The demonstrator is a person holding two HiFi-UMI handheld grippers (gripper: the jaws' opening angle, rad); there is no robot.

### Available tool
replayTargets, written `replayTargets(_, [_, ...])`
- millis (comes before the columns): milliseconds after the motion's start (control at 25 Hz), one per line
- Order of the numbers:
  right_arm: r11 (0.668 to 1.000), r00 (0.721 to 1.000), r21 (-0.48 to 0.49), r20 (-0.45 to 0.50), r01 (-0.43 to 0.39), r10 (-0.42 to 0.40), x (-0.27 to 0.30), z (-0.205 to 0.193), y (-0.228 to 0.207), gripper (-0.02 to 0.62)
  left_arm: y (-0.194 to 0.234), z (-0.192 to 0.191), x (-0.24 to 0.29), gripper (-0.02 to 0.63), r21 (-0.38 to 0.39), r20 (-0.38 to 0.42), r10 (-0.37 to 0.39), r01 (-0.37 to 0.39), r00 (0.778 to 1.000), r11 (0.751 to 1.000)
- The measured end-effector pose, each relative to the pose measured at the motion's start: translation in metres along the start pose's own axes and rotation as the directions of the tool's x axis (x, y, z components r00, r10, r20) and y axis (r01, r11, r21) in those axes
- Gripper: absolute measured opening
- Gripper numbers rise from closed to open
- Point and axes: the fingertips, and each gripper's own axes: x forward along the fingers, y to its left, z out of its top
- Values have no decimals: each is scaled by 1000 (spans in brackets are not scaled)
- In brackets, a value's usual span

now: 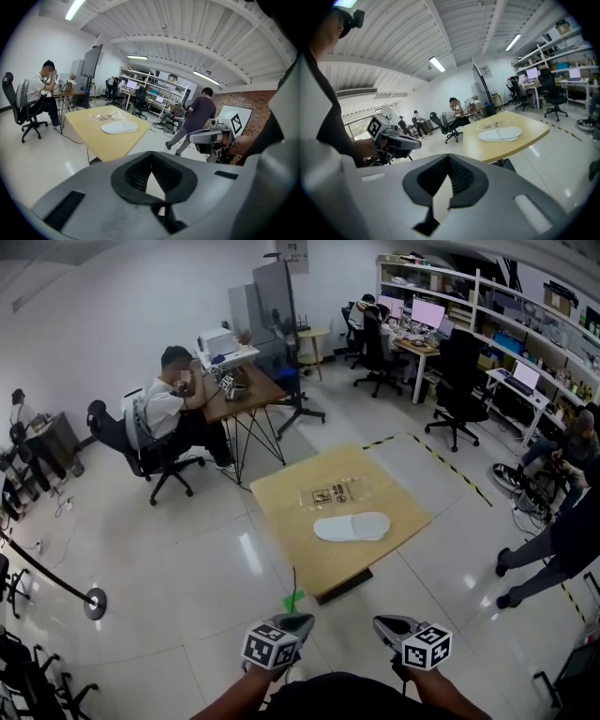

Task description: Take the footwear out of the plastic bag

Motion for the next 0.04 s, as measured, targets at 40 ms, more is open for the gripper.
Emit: replayTargets(40, [1000,1000,1,5,5,-5,5,1,0,0,5,1,-1,6,5,0,-1,1,1000,1000])
